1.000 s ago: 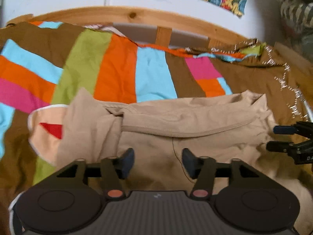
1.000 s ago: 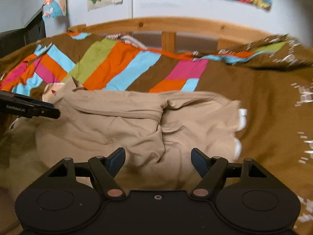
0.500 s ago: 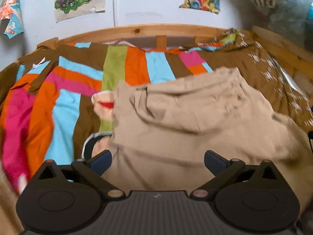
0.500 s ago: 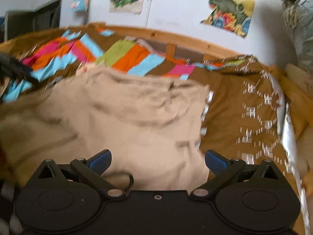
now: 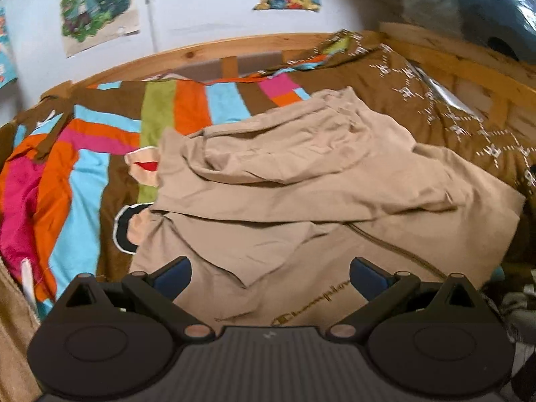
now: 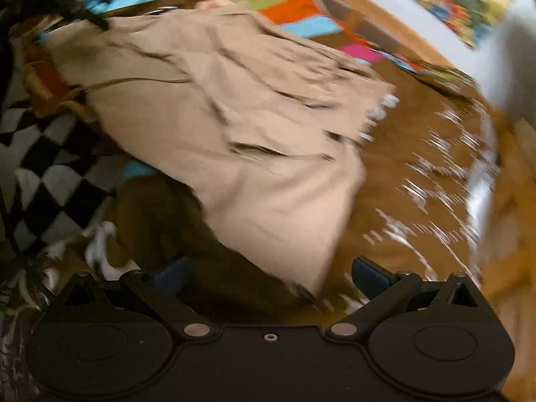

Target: Fold large clothes

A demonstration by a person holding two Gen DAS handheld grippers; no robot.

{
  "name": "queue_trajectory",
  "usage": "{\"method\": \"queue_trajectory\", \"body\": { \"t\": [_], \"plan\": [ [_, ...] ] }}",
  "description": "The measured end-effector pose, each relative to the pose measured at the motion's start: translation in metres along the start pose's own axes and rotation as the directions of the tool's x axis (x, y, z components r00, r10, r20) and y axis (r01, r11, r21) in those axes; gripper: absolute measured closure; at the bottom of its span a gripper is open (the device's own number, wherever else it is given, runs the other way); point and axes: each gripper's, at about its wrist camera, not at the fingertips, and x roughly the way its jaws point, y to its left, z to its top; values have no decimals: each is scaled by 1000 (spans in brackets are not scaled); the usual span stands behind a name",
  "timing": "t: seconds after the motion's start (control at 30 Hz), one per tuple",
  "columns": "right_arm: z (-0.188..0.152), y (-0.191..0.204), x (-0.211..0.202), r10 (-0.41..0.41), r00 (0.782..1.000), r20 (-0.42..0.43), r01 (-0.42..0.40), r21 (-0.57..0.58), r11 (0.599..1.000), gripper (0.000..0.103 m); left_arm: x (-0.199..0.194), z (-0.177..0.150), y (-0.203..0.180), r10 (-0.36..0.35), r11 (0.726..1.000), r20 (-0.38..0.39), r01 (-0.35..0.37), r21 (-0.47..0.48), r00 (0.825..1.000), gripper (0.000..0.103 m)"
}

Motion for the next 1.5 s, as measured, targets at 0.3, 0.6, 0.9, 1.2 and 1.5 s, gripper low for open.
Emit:
{"method": "queue_trajectory", "body": {
  "t": [0.3,0.6,0.9,1.2,1.5],
  "plan": [
    [31,42,42,97,995,28,-93,-123,988,1,0,-10,-19,-100,991,-8,101,92,995,0],
    [75,36,78,37,995,88,-34,-34,999,3,-9,-16,-33,-317,938,-13,316,145,948,0],
    [125,-31,90,113,982,153,-157,318,935,4,6,-28,-54,-238,933,-125,263,244,963,1],
    [143,-38,90,105,979,172,-157,325,932,6,17,-25,-33,-110,977,-156,136,166,982,9],
    [148,-45,80,85,961,265,-181,362,914,80,-3,0,10,33,982,-192,4,187,981,29]
  ]
}}
